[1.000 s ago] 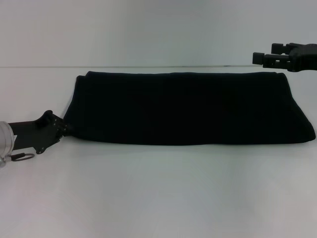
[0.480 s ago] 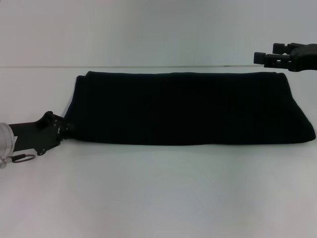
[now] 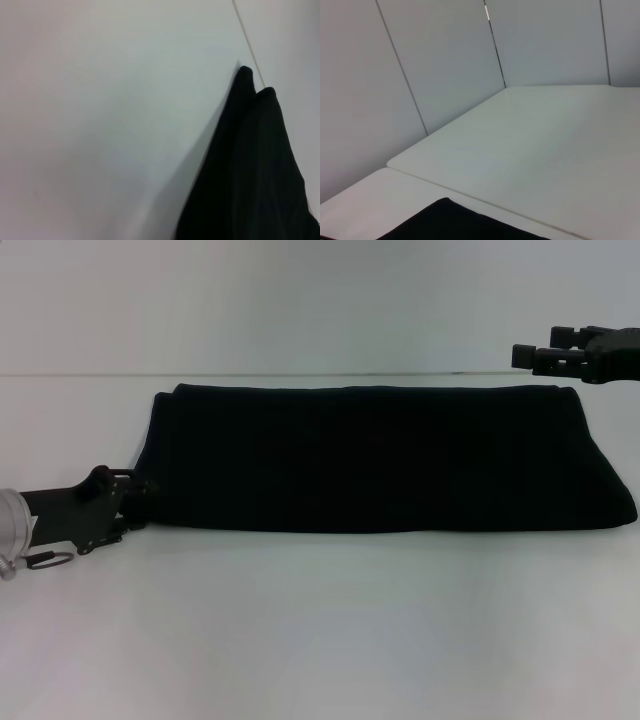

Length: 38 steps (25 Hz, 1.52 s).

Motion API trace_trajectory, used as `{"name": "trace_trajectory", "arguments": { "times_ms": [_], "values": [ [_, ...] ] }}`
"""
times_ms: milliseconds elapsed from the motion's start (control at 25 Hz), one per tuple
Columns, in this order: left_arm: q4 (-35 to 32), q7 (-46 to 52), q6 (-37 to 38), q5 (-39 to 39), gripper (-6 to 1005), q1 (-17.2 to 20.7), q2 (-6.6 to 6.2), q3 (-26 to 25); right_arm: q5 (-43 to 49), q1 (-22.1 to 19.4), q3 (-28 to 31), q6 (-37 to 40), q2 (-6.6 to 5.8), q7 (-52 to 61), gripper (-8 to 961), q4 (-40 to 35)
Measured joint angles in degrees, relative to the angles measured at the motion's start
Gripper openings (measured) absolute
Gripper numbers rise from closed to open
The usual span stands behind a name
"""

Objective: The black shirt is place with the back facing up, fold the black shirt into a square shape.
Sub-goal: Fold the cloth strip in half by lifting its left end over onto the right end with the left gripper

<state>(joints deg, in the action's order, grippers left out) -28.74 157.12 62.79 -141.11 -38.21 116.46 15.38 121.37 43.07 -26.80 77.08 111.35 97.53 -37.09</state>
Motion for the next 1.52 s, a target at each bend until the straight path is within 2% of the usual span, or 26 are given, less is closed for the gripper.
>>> {"name": "trace_trajectory", "arguments": {
  "times_ms": [40, 440, 800, 1000, 1240, 1520],
  "values": [
    [0.0, 0.0, 0.0, 0.2, 542, 0.0, 0.00, 0.0, 0.0, 0.0, 0.0, 0.0, 0.00, 0.0, 914, 0.0],
    [0.0, -0.2, -0.1, 1.4, 536, -0.1, 0.00, 0.0, 0.0, 0.0, 0.0, -0.2, 0.00, -0.1, 914, 0.0],
    [0.0, -1.5, -0.7, 0.9, 459, 0.1, 0.04, 0.6, 0.0, 0.0, 0.0, -0.2, 0.00, 0.1, 913, 0.0],
    [0.0, -1.6, -0.7, 0.8, 224, 0.2, 0.07, 0.6, 0.0, 0.0, 0.0, -0.2, 0.00, 0.1, 912, 0.0],
    [0.0, -2.4, -0.7, 0.6, 25, 0.3, 0.09, 0.6, 0.0, -0.1, 0.0, -0.2, 0.10, -0.1, 912, 0.0],
    [0.0, -10.8, -0.7, 2.1, 24, 1.0, 0.24, 0.0, -0.4, -0.2, 0.1, -0.2, 1.03, -0.4, 912, 0.0]
  ]
}}
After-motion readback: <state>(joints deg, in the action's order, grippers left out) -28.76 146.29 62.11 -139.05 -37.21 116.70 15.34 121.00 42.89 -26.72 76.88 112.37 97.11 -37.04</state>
